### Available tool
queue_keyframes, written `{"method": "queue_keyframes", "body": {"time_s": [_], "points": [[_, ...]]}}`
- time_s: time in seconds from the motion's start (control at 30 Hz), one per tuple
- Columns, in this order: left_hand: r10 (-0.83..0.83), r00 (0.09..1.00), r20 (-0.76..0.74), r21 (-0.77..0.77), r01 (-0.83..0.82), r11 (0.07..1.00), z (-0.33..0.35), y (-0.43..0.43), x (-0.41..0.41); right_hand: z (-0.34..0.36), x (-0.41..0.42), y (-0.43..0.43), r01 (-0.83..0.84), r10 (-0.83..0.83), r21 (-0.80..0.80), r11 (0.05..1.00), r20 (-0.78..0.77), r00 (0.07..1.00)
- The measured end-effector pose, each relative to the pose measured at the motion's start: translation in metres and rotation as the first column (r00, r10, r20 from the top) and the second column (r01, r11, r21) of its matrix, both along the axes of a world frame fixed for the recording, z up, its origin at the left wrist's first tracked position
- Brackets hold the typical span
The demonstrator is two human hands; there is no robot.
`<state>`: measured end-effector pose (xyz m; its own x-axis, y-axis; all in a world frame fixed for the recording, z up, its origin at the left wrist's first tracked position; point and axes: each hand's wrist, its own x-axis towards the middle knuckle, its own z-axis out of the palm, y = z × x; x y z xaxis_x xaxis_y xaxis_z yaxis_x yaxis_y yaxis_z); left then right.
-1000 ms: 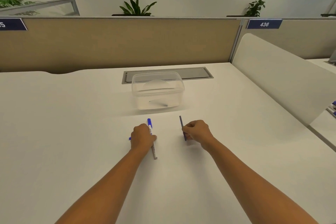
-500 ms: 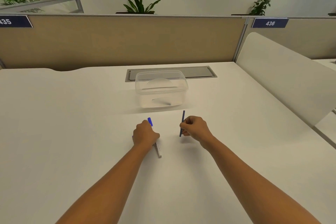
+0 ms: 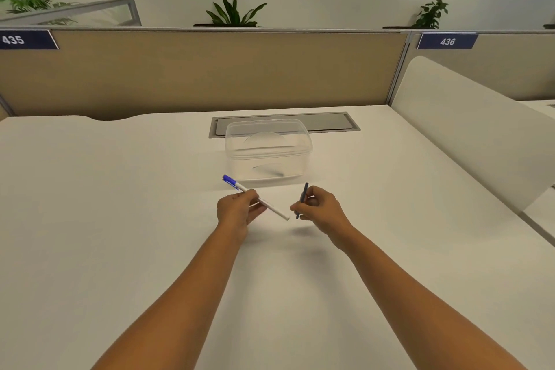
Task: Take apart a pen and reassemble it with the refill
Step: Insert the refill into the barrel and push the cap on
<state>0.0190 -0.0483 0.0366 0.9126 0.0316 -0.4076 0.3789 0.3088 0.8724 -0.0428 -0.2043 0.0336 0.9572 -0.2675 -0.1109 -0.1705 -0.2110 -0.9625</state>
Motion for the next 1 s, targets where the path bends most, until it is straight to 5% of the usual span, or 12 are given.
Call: {"method": "queue_keyframes", "body": {"time_s": [0.13, 0.33, 0.73, 0.8, 0.87, 0.93, 1.0], "points": [[0.053, 0.994, -0.096, -0.196, -0.072, 0.978, 0.006, 0.0, -0.002, 0.004, -0.001, 0.004, -0.098, 0.074, 0.215, 0.972, 0.117, 0.99], [0.049, 0.984, -0.174, -0.389, -0.114, 0.914, 0.007, -0.002, -0.007, 0.011, 0.0, 0.011, -0.109, 0.066, 0.216, 0.97, 0.199, 0.978], [0.037, 0.991, -0.129, -0.365, -0.082, 0.927, 0.012, -0.003, -0.014, 0.024, 0.003, 0.024, -0.072, 0.057, 0.032, 0.997, 0.327, 0.943], [0.004, 0.997, -0.082, -0.243, -0.024, 0.97, 0.013, -0.002, -0.015, 0.025, 0.004, 0.023, -0.042, 0.026, 0.037, 0.998, 0.341, 0.94], [-0.021, 0.999, 0.05, 0.11, 0.016, 0.994, 0.012, 0.0, -0.017, 0.027, 0.007, 0.019, 0.003, -0.018, 0.045, 0.999, 0.351, 0.936], [-0.083, 0.939, 0.333, 0.481, -0.094, 0.871, 0.012, 0.003, -0.019, 0.03, 0.008, 0.016, 0.027, -0.041, 0.043, 0.999, 0.35, 0.936], [-0.287, 0.775, 0.562, 0.642, -0.19, 0.743, 0.014, 0.003, -0.021, 0.034, 0.01, 0.013, 0.026, -0.037, 0.036, 0.999, 0.35, 0.936]]}}
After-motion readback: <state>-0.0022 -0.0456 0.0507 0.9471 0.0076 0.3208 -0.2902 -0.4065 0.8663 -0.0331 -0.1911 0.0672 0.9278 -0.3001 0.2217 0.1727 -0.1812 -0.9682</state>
